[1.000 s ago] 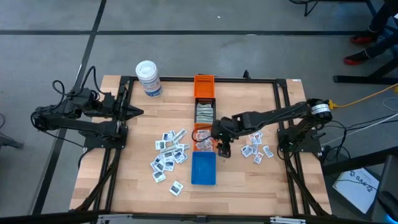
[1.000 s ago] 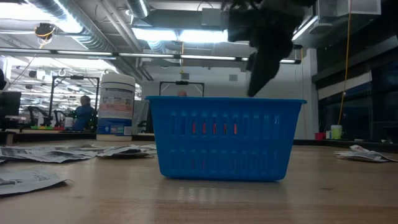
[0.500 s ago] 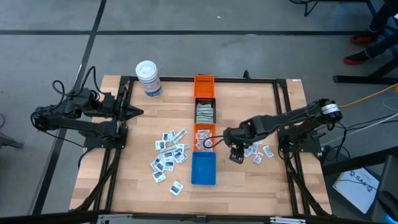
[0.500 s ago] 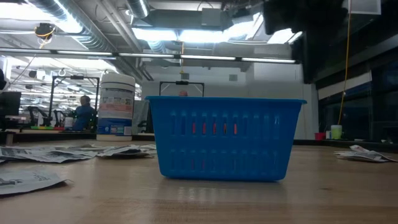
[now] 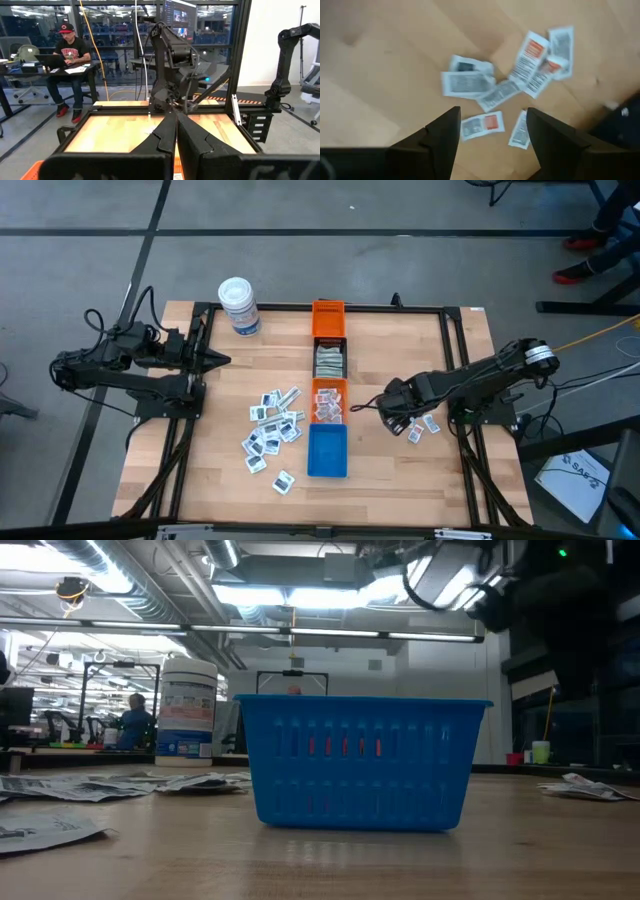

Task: Pick & Place First Aid Supplies
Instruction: Put the orange ointment pack into the bottom orange bin

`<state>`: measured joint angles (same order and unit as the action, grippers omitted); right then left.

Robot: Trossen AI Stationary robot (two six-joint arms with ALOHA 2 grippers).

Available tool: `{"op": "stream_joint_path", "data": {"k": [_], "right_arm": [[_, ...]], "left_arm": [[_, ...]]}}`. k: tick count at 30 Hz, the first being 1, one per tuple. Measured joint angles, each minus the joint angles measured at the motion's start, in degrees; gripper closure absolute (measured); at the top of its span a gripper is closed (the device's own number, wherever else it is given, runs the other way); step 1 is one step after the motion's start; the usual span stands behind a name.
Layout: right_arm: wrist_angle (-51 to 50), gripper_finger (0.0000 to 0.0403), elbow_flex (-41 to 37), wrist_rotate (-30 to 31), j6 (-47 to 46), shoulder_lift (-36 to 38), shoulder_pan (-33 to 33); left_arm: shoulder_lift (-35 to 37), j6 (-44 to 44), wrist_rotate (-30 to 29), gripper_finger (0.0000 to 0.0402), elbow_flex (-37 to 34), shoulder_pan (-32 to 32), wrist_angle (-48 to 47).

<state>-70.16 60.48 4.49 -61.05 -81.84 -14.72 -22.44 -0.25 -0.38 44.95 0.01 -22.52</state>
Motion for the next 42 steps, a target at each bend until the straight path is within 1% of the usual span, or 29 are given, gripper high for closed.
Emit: {"op": "stream_joint_path", "data": {"k": [6, 11, 18, 23, 31, 38, 42], "right_arm": [[0.86, 0.0176, -8.44, 2.52, -6.64, 5.04, 0.42], [7.25, 0.0176, -14.73, 3.50, -7.33, 7.28, 3.02], [16.67, 0.0176, -22.26, 3.70, -6.22, 7.49, 8.51], [17.49, 0.0176, -23.45, 5.31, -5.73, 7.49, 10.88], [18.34, 0.0176, -24.49, 6.99, -1.43, 7.49, 14.47], [22.58, 0.0176, -27.40, 4.38, -2.16, 7.49, 14.71], [22.91, 0.0196, -27.40, 4.90, -2.83, 7.49, 14.71]], "left_arm": [[-0.02, 0.02, 0.01, 0.0389, 0.00, 0.00, 0.00], [0.00, 0.02, 0.00, 0.0391, 0.00, 0.00, 0.00], [-0.02, 0.00, 0.02, 0.0389, 0.00, -0.02, 0.00], [-0.01, 0.02, 0.01, 0.0392, 0.00, 0.00, 0.00], [-0.02, 0.00, 0.00, 0.0391, 0.00, 0.00, 0.00], [0.00, 0.02, 0.02, 0.0389, 0.00, 0.00, 0.00], [-0.01, 0.01, 0.01, 0.0391, 0.00, 0.00, 0.00]]}}
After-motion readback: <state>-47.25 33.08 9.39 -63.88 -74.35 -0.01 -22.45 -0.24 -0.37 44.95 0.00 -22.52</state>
